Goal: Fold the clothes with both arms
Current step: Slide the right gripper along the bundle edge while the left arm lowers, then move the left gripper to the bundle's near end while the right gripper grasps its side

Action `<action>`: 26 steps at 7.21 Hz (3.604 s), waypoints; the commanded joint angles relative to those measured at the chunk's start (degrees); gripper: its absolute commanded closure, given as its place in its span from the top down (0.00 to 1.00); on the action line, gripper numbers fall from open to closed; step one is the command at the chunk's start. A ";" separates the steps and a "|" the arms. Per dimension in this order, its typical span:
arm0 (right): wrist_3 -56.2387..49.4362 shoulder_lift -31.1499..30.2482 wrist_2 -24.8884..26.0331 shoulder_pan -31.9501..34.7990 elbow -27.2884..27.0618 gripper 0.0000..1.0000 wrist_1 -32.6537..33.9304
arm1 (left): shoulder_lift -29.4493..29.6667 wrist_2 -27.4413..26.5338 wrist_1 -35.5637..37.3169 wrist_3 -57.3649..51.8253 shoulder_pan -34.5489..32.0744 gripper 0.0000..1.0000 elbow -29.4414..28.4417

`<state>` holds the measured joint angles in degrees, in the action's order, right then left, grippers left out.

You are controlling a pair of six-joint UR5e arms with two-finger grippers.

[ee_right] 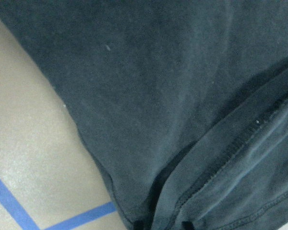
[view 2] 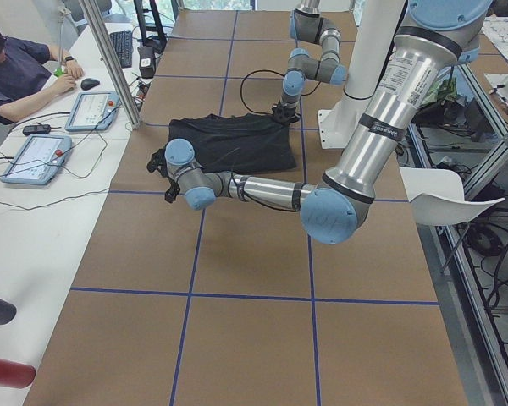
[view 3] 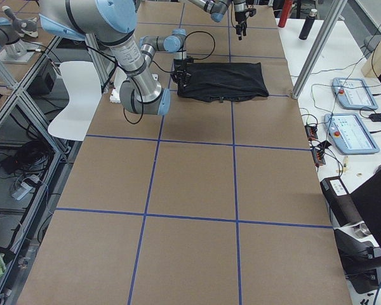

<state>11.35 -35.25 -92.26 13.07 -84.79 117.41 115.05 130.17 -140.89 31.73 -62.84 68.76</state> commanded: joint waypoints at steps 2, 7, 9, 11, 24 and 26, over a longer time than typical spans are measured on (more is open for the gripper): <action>-0.19 0.00 -2.39 1.17 -0.38 0.00 0.28 | 0.00 0.00 0.00 0.00 0.00 1.00 -0.03; 11.70 -7.87 -8.87 3.45 -11.32 0.00 0.46 | 0.00 0.00 0.00 0.00 0.09 1.00 0.06; 32.48 -17.54 -9.78 1.88 -23.61 0.00 -0.16 | 0.00 0.00 0.00 0.09 0.09 1.00 0.14; 48.45 -17.58 -10.05 -2.59 -24.91 0.60 -0.42 | 0.09 0.00 0.00 0.09 0.09 1.00 0.14; 87.32 -38.14 -6.53 11.98 -34.13 0.99 -36.20 | -22.83 -28.33 -3.08 55.22 36.59 1.00 40.45; 88.05 -38.05 -2.24 9.79 -34.31 0.99 -37.07 | -25.56 -39.24 -3.08 65.79 48.64 1.00 43.29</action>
<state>98.62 -73.23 -96.68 23.89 -118.89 81.04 91.46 97.14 -143.97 91.48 -21.25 110.15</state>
